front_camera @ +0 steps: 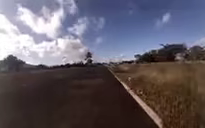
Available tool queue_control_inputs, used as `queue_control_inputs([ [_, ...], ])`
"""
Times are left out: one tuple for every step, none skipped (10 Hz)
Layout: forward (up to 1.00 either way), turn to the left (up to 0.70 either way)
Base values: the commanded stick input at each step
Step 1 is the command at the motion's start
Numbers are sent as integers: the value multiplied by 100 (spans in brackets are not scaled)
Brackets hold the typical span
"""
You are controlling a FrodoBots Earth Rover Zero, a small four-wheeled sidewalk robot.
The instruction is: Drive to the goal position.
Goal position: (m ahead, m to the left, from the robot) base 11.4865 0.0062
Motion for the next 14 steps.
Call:
queue_control_inputs([
  [70,-35],
  [70,-35],
  [70,-35],
  [70,-18],
  [70,0],
  [70,0],
  [70,0],
  [70,0],
  [70,0],
  [70,0],
  [70,0],
  [70,0],
  [70,0],
  [70,0],
])
